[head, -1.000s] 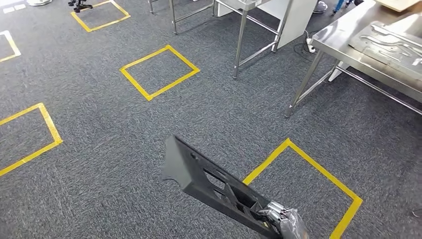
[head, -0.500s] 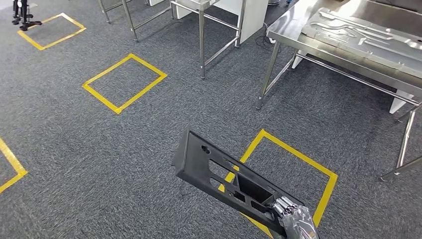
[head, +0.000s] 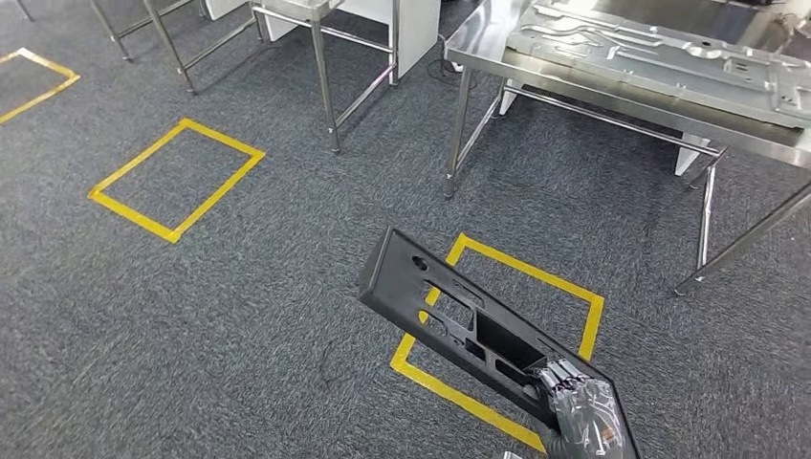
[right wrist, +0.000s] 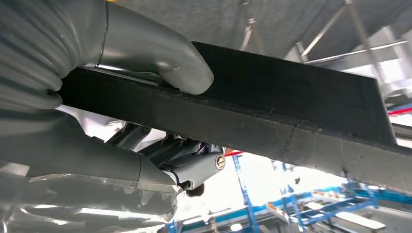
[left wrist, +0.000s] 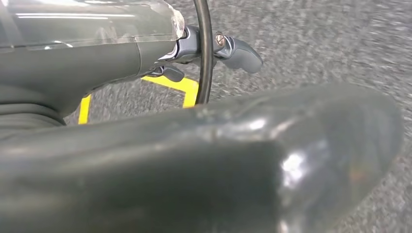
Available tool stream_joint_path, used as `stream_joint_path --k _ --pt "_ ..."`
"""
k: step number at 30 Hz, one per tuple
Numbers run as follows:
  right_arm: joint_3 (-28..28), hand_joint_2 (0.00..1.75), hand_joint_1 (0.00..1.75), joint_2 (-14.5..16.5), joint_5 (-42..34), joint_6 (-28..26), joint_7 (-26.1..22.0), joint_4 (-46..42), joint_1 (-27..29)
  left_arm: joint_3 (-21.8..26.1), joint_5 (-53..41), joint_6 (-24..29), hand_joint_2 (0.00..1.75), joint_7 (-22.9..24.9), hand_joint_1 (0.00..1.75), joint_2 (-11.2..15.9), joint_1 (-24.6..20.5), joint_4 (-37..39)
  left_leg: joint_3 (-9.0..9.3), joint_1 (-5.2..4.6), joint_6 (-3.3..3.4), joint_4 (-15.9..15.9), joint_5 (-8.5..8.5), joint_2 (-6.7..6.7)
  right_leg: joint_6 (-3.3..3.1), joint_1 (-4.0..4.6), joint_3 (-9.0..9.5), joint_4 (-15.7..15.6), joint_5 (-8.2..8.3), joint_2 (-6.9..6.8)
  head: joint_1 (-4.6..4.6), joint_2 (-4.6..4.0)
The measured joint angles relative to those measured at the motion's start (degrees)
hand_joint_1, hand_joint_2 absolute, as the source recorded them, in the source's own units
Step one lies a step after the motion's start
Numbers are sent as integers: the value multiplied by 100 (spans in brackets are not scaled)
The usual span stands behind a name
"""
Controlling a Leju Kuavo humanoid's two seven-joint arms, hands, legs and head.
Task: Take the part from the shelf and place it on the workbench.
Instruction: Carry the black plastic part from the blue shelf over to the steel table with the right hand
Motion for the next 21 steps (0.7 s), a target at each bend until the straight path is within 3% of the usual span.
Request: stream_joint_path --k 3,5,7,8,9,10,12,14,16,18,19,21 --pt "-105 175 175 3 107 88 67 -1 -7 2 -16 -9 0 1 0 3 -30 -1 72 -1 -98 -16 -52 145 -108 25 8 -69 -4 149 1 0" --pt "-160 175 175 3 147 128 90 -4 -14 2 -22 -13 0 0 0 8 -50 -1 18 23 -158 182 -210 -55 -173 -1 36 -119 20 278 0 0" --pt "-190 175 175 3 177 168 98 -5 -36 6 -29 -15 0 0 0 14 -53 -1 -281 41 -185 808 -536 -370 -221 -2 49 -137 29 403 -1 0" --pt "-198 175 175 3 196 193 101 -5 -45 10 -31 -16 0 1 0 19 -44 -1 -472 43 -188 1167 -673 -446 -237 8 49 -135 27 472 -2 0" --pt "-203 175 175 3 221 220 104 -4 -46 20 -31 -16 0 2 0 26 -29 -1 -616 43 -188 1407 -709 -477 -248 19 55 -132 24 552 -2 0" --pt "-205 175 175 3 245 241 109 -3 -46 33 -31 -16 0 4 0 32 -13 -1 -682 41 -182 1466 -633 -497 -253 28 63 -128 19 635 -2 0" --pt "-204 175 175 3 281 277 135 -1 -45 67 -38 -17 0 7 0 40 2 -1 -563 37 -139 1014 -205 -586 -253 43 88 -113 5 805 -2 0" --pt "-203 175 175 3 297 315 179 4 -55 90 -51 -18 0 7 0 49 -2 -1 -346 39 -54 400 119 -855 -227 46 87 -87 -12 946 -1 0" --pt "-203 175 175 3 304 352 221 12 -68 98 -73 -20 0 5 0 57 -6 -1 -238 24 3 148 135 -1003 -163 13 43 -69 -6 1065 -1 0" --pt "-200 175 175 8 307 384 245 17 -68 102 -94 -29 0 3 0 55 -14 -1 -187 19 46 57 138 -889 -84 -17 9 -78 15 1143 -2 0" --pt "-198 175 175 15 308 395 254 22 -66 104 -100 -34 0 1 0 53 -20 -1 -164 30 79 7 160 -821 -54 -11 -5 -51 -5 1061 -1 0" --pt "-193 175 175 31 314 415 268 40 -93 105 -107 -39 0 -1 0 48 -27 -1 -125 61 142 -72 199 -670 -11 3 -169 288 -211 735 0 0"
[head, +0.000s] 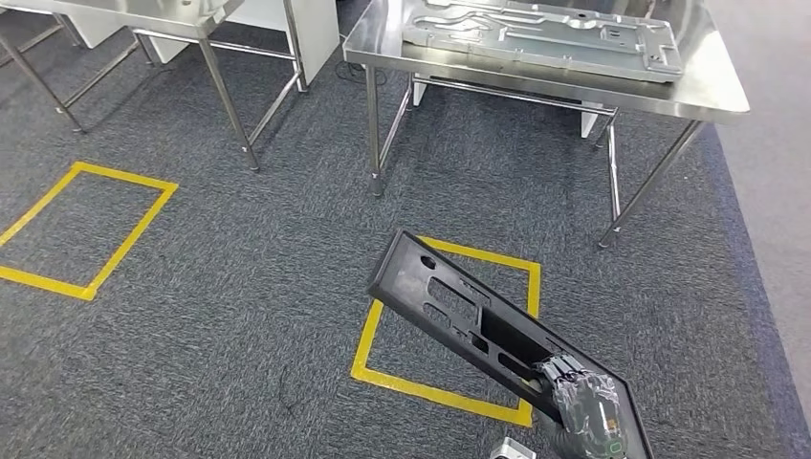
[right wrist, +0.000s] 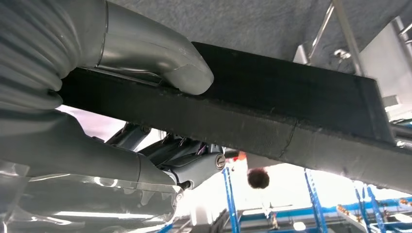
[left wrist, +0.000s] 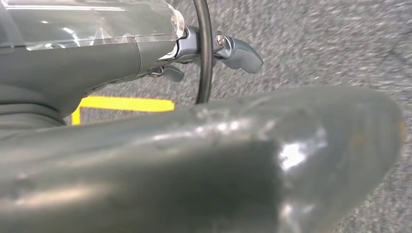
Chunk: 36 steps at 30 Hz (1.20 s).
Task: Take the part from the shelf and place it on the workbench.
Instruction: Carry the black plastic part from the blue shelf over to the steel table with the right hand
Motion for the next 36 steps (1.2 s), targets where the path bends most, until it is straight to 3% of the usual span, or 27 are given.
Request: stream_joint_path --k 2,3,4,5,8,10,12,13,15,17,18,19,20,21,23,24,27,29,31,33,34,35,36 --pt "8 175 175 28 6 10 9 28 -32 2 -3 -4 0 1 0 1 8 0 5 -10 25 -7 -6 155 45 -25 -359 689 -323 -238 -1 0" --pt "11 175 175 51 8 11 13 46 -36 3 -3 -7 0 1 0 2 14 0 4 -14 24 -4 -14 236 69 -47 -513 977 -408 -279 0 0" --pt "13 175 175 77 8 12 18 64 -34 3 -3 -11 0 2 0 2 16 0 6 -16 17 0 -24 316 92 -69 -580 1090 -391 -303 0 0" --pt "14 175 175 101 8 14 21 80 -33 4 -4 -16 0 2 0 2 16 0 11 -16 5 5 -37 392 111 -89 -535 992 -275 -329 0 0" --pt "21 175 175 167 9 26 33 102 -43 5 -10 -20 0 1 0 0 2 0 56 -28 -71 37 -102 591 107 -98 31 -76 197 -613 0 0" --pt "26 175 175 203 11 51 56 109 -56 10 -17 -16 0 1 0 1 -14 -1 88 -46 -153 47 -151 688 54 -62 197 -392 248 -722 -1 0" --pt "29 175 175 219 13 84 76 113 -53 18 -29 -13 0 2 0 0 -37 -2 144 -42 -229 30 -181 789 -11 -42 198 -391 247 -596 -1 0" --pt "31 175 175 219 13 94 82 114 -47 21 -34 -11 0 1 0 0 -47 -2 165 -29 -265 56 -216 766 -47 -47 204 -408 258 -534 -1 0" --pt "37 175 175 218 13 106 92 114 -54 25 -36 -12 0 0 0 -3 -56 -2 51 -4 -315 392 -466 525 -124 -68 214 -443 291 -414 -2 0" --pt "48 175 175 217 17 115 107 119 -67 31 -37 -16 0 1 0 -3 -38 -2 -303 9 -328 1148 -875 240 -167 -60 198 -445 300 -287 -2 0" --pt "52 175 175 216 29 118 118 127 -68 35 -39 -21 0 1 0 -2 -23 -2 -485 10 -328 1504 -1007 186 -175 -47 194 -442 300 -212 -2 0" --pt "56 175 175 216 63 115 133 138 -67 39 -41 -27 0 2 0 -1 -9 -2 -599 8 -324 1698 -1024 162 -180 -36 194 -437 297 -147 -2 0" --pt "58 175 175 216 129 110 158 150 -66 42 -43 -35 0 1 0 0 1 -2 -617 7 -312 1673 -915 153 -185 -28 200 -431 293 -86 -2 0" --pt "61 175 175 216 223 104 192 158 -66 44 -44 -42 0 1 0 1 1 -2 -535 5 -294 1427 -707 145 -184 -22 211 -422 287 -33 -2 0" --pt "69 175 175 216 427 100 276 162 -67 50 -49 -48 0 -1 0 1 -19 -2 -247 -4 -240 649 -269 93 -158 -7 224 -386 257 43 -2 0" --pt "77 175 175 216 490 102 312 162 -68 55 -55 -48 0 0 0 1 -34 -2 -148 -12 -212 369 -153 66 -130 -1 220 -368 241 71 -1 0" --pt "123 175 175 220 528 113 374 162 -68 70 -97 -48 0 14 0 0 -58 -2 -95 -39 -116 173 -116 41 -25 -1 204 -371 219 100 -1 0" --pt "151 175 175 252 531 115 383 162 -67 76 -113 -48 0 21 0 -2 -57 -2 -58 -27 -28 116 -75 71 30 -14 175 -282 154 -23 -1 0" --pt "158 175 175 293 532 115 383 162 -83 82 -114 -48 0 22 0 -3 -49 -2 -33 -15 32 74 -47 104 66 -24 -48 192 -119 -213 1 0" --pt "163 175 175 313 522 129 388 169 -100 93 -115 -48 0 23 0 -2 -38 -2 -29 -23 47 73 -70 131 99 -37 -437 919 -428 -288 1 0" --pt "169 175 175 317 509 148 398 180 -100 101 -116 -49 0 25 0 -2 -33 -2 -18 -26 46 75 -92 145 112 -46 -572 1145 -460 -297 1 0" --pt "179 175 175 320 490 175 414 192 -100 110 -120 -50 0 28 0 -2 -29 -2 2 -27 37 76 -116 159 119 -54 -609 1175 -383 -304 1 0" --pt "197 175 175 321 463 212 433 206 -100 119 -124 -54 0 31 0 -2 -27 -2 36 -26 23 76 -144 170 118 -59 -523 972 -205 -316 1 0"
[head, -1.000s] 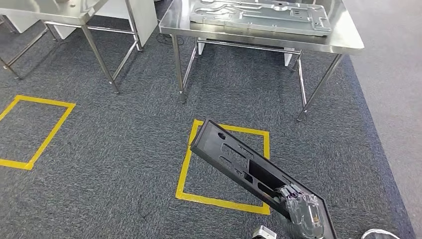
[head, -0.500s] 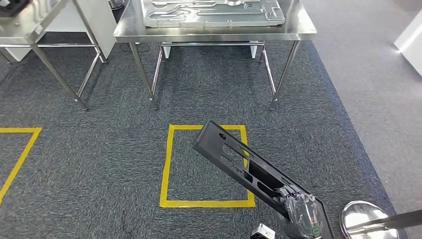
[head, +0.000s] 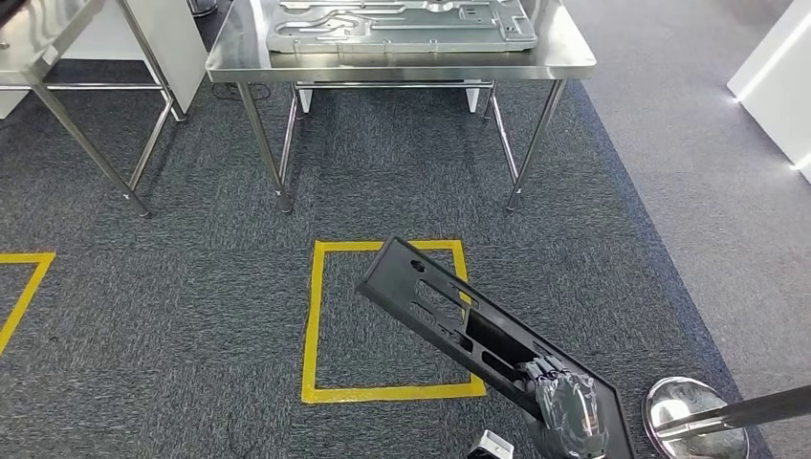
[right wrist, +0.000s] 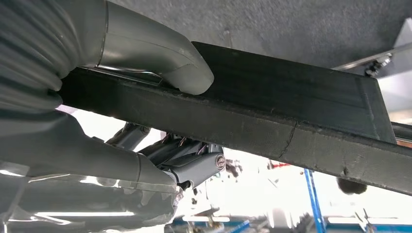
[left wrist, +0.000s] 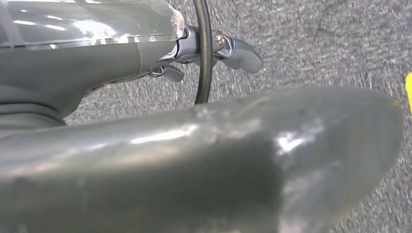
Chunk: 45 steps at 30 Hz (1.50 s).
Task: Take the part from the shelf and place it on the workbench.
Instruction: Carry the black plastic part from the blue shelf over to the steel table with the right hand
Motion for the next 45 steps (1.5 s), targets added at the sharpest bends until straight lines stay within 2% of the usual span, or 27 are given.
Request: stream_joint_path --k 1,3,4,7,9,10,12,13,14,15,17,18,19,21,23,24,27,29,30,32,33,34,35,38,40,43,45 --pt "22 175 175 1 -31 45 17 10 -2 7 -10 -4 0 4 0 -1 2 0 45 1 -18 0 -32 11 -9 -3 185 -378 227 -23 0 0" --pt "85 175 175 4 -107 144 49 29 -22 16 -31 -14 0 16 0 -2 -2 0 113 -15 -77 2 -106 33 -55 20 544 -1070 465 -88 -1 0" --pt "118 175 175 6 -142 181 62 38 -32 19 -40 -15 0 22 0 -2 -8 0 136 -22 -111 0 -139 43 -89 39 637 -1245 475 -105 -1 0" --pt "208 175 175 7 -259 234 105 57 -42 23 -59 -13 0 40 0 -2 -25 -1 218 -17 -218 -34 -222 82 -197 65 709 -1319 381 -61 -2 0" --pt "251 175 175 8 -338 250 126 61 -49 25 -71 -14 0 47 0 -1 -28 -1 180 -6 -277 186 -345 69 -277 44 811 -1374 344 -30 -2 0" --pt "269 175 175 4 -362 254 131 63 -56 26 -74 -14 0 52 0 -1 -29 -1 44 2 -295 482 -463 44 -316 38 869 -1395 318 -23 -2 0" --pt "301 175 175 -5 -382 263 135 76 -70 31 -78 -16 0 62 0 -1 -21 0 -466 1 -313 1317 -724 3 -368 65 964 -1400 233 -11 -2 0" --pt "314 175 175 -9 -387 269 137 86 -70 36 -78 -16 0 67 0 -1 -8 0 -710 1 -315 1631 -760 -4 -380 79 1022 -1400 181 5 -2 0" --pt "330 175 175 -9 -392 275 138 93 -67 42 -78 -16 0 70 0 0 8 0 -871 -1 -308 1746 -669 -7 -384 93 1094 -1400 122 27 -2 0" --pt "344 175 175 -9 -401 282 139 98 -65 47 -78 -16 0 73 0 0 24 0 -924 -4 -289 1629 -448 -9 -383 105 1179 -1400 60 50 -2 0" --pt "365 175 175 -9 -417 293 143 103 -66 58 -81 -16 0 79 0 6 43 0 -782 -25 -209 973 117 -26 -373 119 1355 -1405 -72 80 -1 0" --pt "371 175 175 -9 -430 299 149 108 -73 63 -85 -19 0 83 0 9 44 0 -670 -45 -162 661 281 -36 -351 126 1419 -1409 -136 93 -2 0" --pt "373 175 175 -9 -445 305 160 116 -79 68 -90 -21 0 90 0 12 40 -1 -578 -70 -120 455 329 -44 -320 121 1463 -1422 -185 101 -2 0" --pt "376 175 175 -9 -487 315 185 143 -81 76 -97 -23 0 98 0 16 32 -2 -455 -106 -51 254 230 -48 -239 111 1533 -1415 -198 112 -5 0" --pt "379 175 175 -8 -533 330 199 164 -76 90 -100 -23 0 103 0 19 24 -4 -294 -82 17 104 178 -53 -173 100 1521 -1257 -125 88 -5 0" --pt "381 175 175 -4 -558 343 199 172 -85 101 -102 -23 0 104 0 19 20 -4 -195 -60 49 39 160 -53 -146 96 1408 -1049 -104 72 -4 0" --pt "385 175 175 12 -728 428 182 204 -120 137 -104 -26 0 105 0 21 6 -4 38 -20 79 -64 55 -50 -74 47 699 -107 -333 39 -3 0" --pt "382 175 175 13 -945 491 147 246 -121 157 -104 -34 0 107 0 21 14 -4 172 4 45 -72 -69 -57 -13 -6 291 172 -495 28 -3 0" --pt "378 175 175 13 -1088 521 111 266 -122 163 -105 -40 0 108 0 21 21 -4 254 22 19 -72 -139 -61 20 -31 207 71 -431 17 -3 0" --pt "355 175 175 13 -1506 600 10 288 -131 167 -112 -48 0 112 0 20 31 -4 436 64 -49 -72 -285 -64 78 -81 261 -536 61 -27 -2 0" --pt "332 175 175 14 -1783 646 -41 299 -146 168 -118 -51 0 117 0 24 30 -4 526 76 -91 -67 -359 -64 90 -89 320 -839 310 -72 -3 0" --pt "296 175 175 17 -2031 681 -74 313 -177 168 -132 -52 0 123 0 28 21 -4 591 78 -140 -75 -425 -60 73 -86 368 -1040 450 -113 -4 0" --pt "243 175 175 20 -2194 694 -76 327 -218 169 -152 -55 0 132 0 32 13 -4 659 70 -194 -89 -474 -51 37 -77 394 -1141 522 -134 -4 0" --pt "8 175 175 26 -2200 692 61 373 -472 169 -227 -77 0 162 0 39 -8 -4 738 66 -315 50 -437 -13 -134 -65 507 -1169 469 -69 -4 0" --pt "-162 175 175 16 -2023 704 212 416 -732 168 -262 -96 0 173 0 41 -43 -4 532 83 -330 513 -447 -10 -226 -52 633 -1191 416 -36 -7 0" --pt "-354 175 175 -4 -1516 737 506 566 -1188 164 -321 -117 0 175 0 50 -74 -4 -234 65 -334 1488 -885 -18 -306 1 773 -1214 292 1 -9 0" --pt "-425 175 175 -4 -1202 791 656 736 -1503 159 -362 -123 0 192 0 56 -58 -4 -594 28 -279 1583 -1097 -21 -328 54 887 -1216 191 38 -9 0"
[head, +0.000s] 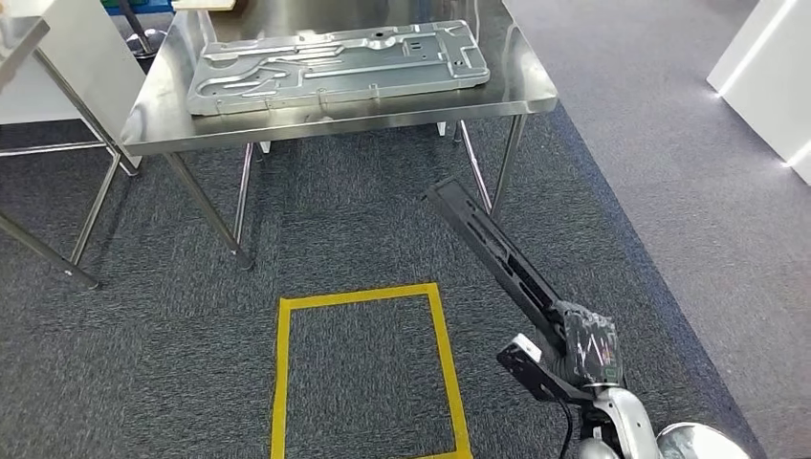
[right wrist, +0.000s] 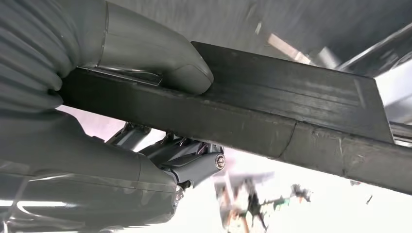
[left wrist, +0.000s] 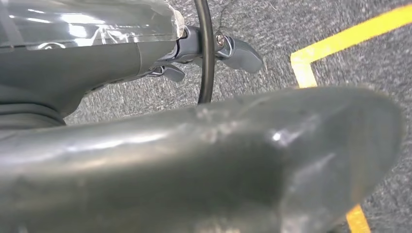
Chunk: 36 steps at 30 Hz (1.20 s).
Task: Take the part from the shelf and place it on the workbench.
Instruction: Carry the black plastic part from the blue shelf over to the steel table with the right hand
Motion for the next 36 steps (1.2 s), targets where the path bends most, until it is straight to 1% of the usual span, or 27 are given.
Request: stream_joint_path --k 1,2,4,5,6,8,10,12,14,15,16,17,18,20,21,23,24,25,26,27,29,30,31,32,33,35,36 --pt "-23 175 175 0 112 45 47 89 -149 -5 -25 11 0 29 0 -7 3 0 -78 -27 59 -190 102 -2 -7 31 72 -1 -56 11 0 0" --pt "-34 175 175 0 213 107 85 177 -296 -13 -56 51 0 93 0 -35 -8 0 -106 -66 140 -493 381 -6 -11 61 142 -4 -113 13 -1 0" --pt "3 175 175 0 429 259 163 363 -593 -42 -122 224 0 339 0 -164 -86 1 -92 -152 308 -1009 1090 -57 9 92 262 -14 -215 14 2 0" --pt "53 175 175 -2 546 341 210 452 -735 -68 -147 350 0 496 0 -269 -164 1 -67 -191 360 -1156 1311 -74 38 84 304 -39 -252 13 2 0" --pt "118 175 175 -4 647 415 252 541 -872 -99 -162 458 0 634 0 -375 -255 2 -31 -216 392 -1227 1393 -97 77 71 337 -28 -245 11 2 0" --pt "288 175 175 -9 806 545 306 713 -1150 -163 -173 585 0 790 0 -574 -451 3 128 -222 424 -1392 1362 -114 155 43 347 95 -162 -7 0 0" --pt "464 175 175 39 881 608 327 880 -1415 -214 -168 590 0 813 0 -709 -580 4 326 -195 460 -1521 1344 -137 216 29 175 458 -94 -31 1 0" --pt "586 175 175 155 914 674 335 1028 -1617 -263 -163 556 0 802 0 -792 -637 4 465 -170 476 -1569 1287 -134 271 6 -245 971 -224 -42 1 0" --pt "712 175 175 270 960 811 329 1207 -1778 -306 -164 516 0 797 0 -837 -636 4 579 -136 458 -1574 1178 -146 340 -33 -711 1322 -492 -45 1 0" --pt "800 175 175 304 985 883 321 1306 -1851 -326 -168 504 0 797 0 -850 -625 4 649 -112 435 -1573 1110 -162 376 -58 -870 1319 -576 -50 1 0" --pt "896 175 175 321 1009 943 310 1394 -1922 -348 -171 496 0 799 0 -860 -616 4 732 -85 404 -1571 1035 -177 410 -86 -958 1178 -550 -56 1 0" --pt "989 175 175 326 1031 994 296 1478 -1992 -377 -177 494 0 802 0 -867 -614 4 821 -59 369 -1569 953 -191 439 -115 -985 919 -358 -68 1 0" --pt "1067 175 175 330 1049 1033 283 1549 -2057 -402 -183 492 0 804 0 -873 -616 4 891 -41 333 -1569 873 -202 461 -141 -978 612 -20 -88 2 0" --pt "1217 175 175 354 1081 1128 261 1725 -2225 -441 -207 484 0 817 0 -884 -633 4 1010 -30 242 -1585 705 -212 428 -145 -960 135 647 -127 -2 0" --pt "1288 175 175 369 1095 1169 256 1800 -2298 -456 -219 476 0 825 0 -890 -644 4 1067 -30 192 -1601 661 -211 380 -133 -952 29 808 -135 -1 0" --pt "1443 175 175 373 1126 1259 255 1919 -2451 -504 -237 448 0 837 0 -904 -675 4 1119 -23 103 -1532 709 -189 257 -114 -865 -35 774 -126 -2 0" --pt "1529 175 175 342 1143 1299 255 1971 -2533 -536 -240 429 0 839 0 -912 -689 4 1077 -17 71 -1361 803 -172 200 -116 -776 -69 716 -132 1 0" --pt "1635 175 175 292 1157 1344 255 2038 -2639 -562 -243 411 0 843 0 -919 -707 4 932 -12 47 -1072 889 -155 151 -114 -666 -104 655 -142 -1 0" --pt "1752 175 175 231 1169 1394 254 2110 -2747 -584 -242 398 0 849 0 -926 -725 4 723 -6 29 -717 908 -142 116 -111 -547 -141 591 -150 -1 0" --pt "1880 175 175 169 1178 1439 254 2194 -2848 -601 -242 385 0 853 0 -934 -739 4 475 -5 17 -368 838 -133 95 -98 -431 -170 516 -160 0 0" --pt "2138 175 175 67 1187 1529 253 2371 -3013 -643 -243 366 0 870 0 -948 -744 4 -14 -8 16 34 392 -130 79 -74 -196 -209 350 -173 0 0" --pt "2253 175 175 28 1191 1557 253 2449 -3066 -670 -242 356 0 876 0 -953 -736 4 -190 -11 25 38 151 -129 78 -64 -71 -219 257 -177 0 0" --pt "2357 175 175 -7 1193 1577 253 2514 -3109 -695 -241 348 0 882 0 -957 -729 4 -317 -12 38 -83 25 -128 82 -55 63 -224 157 -182 0 0" --pt "2444 175 175 -37 1195 1587 253 2564 -3144 -712 -241 342 0 885 0 -959 -723 4 -399 -14 59 -306 92 -128 88 -48 198 -225 52 -190 1 0" --pt "2520 175 175 -66 1197 1590 253 2610 -3170 -721 -240 338 0 887 0 -960 -710 5 -451 -20 85 -617 467 -129 97 -45 311 -233 -54 -202 1 0" --pt "2666 175 175 -109 1196 1601 252 2710 -3242 -726 -235 332 0 894 0 -960 -684 8 -509 -71 147 -1144 1449 -130 152 -22 511 -214 -261 -199 2 0" --pt "2731 175 175 -132 1195 1615 251 2749 -3276 -729 -230 329 0 899 0 -959 -670 10 -514 -98 181 -1282 1796 -138 192 -16 597 -210 -342 -191 0 0"
